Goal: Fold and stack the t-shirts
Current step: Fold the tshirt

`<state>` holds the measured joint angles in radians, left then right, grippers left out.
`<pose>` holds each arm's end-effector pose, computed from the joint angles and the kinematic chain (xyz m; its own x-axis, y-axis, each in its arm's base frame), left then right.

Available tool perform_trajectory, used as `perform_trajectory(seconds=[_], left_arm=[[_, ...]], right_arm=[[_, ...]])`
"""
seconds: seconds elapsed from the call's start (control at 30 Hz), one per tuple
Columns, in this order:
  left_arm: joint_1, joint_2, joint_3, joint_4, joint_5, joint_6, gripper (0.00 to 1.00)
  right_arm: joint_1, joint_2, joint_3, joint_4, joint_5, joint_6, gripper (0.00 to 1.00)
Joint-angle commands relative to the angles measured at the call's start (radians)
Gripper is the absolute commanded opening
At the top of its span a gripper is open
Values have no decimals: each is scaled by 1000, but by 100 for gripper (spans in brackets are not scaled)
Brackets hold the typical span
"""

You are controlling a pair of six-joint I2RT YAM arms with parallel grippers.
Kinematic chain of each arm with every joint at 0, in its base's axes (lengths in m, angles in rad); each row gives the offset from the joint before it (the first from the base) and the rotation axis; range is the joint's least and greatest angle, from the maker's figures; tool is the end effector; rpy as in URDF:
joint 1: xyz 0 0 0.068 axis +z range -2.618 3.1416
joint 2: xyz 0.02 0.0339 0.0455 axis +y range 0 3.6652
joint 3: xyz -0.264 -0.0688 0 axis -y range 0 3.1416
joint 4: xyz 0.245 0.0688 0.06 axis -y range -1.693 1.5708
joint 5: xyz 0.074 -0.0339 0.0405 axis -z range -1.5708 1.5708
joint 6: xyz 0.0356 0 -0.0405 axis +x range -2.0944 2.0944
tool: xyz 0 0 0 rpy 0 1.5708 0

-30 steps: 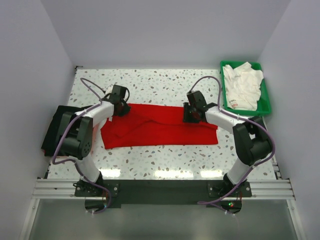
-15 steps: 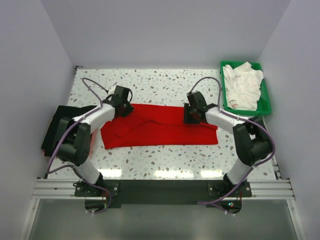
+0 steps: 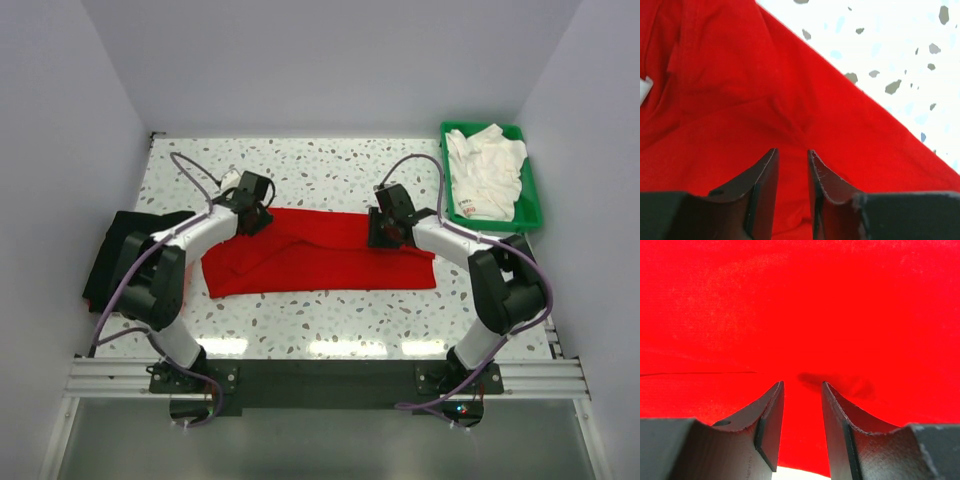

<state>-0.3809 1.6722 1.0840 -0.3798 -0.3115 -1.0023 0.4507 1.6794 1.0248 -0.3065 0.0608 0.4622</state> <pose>0.3243 -0.1181 0.2012 -0.5740 -0.6342 -0.5180 -0.5408 0.7686 -0.3419 0.3090 0.1471 0.1846 -0.8404 0.0878 -0.5347 -0.0321 0.9770 0.2108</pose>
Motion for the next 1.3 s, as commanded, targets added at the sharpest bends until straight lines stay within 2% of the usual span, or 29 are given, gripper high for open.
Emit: perform_trajectory(seconds=[0.0,0.23,0.83,0.93,1.23,1.27], left_arm=[[8,64,97,-56,-97,-25,36],[27,153,203,-120,-133,-35,38],[37,227,243,-162,-129,-55,35],[37,230,238,-159,-121,-55,29],[34,141,162,-116,-78,-52,0],[33,132,156,-113,-72,-50,0]], right_arm=[[-4,-44,-5,23,13,-17,39],[-4,-41,-3,24,13,-19,40],[-6,-24,3,21,2,-20,39],[-6,-24,4,20,2,-20,39],[-6,-26,3,18,1,-19,39],[-6,-26,3,20,1,-19,39]])
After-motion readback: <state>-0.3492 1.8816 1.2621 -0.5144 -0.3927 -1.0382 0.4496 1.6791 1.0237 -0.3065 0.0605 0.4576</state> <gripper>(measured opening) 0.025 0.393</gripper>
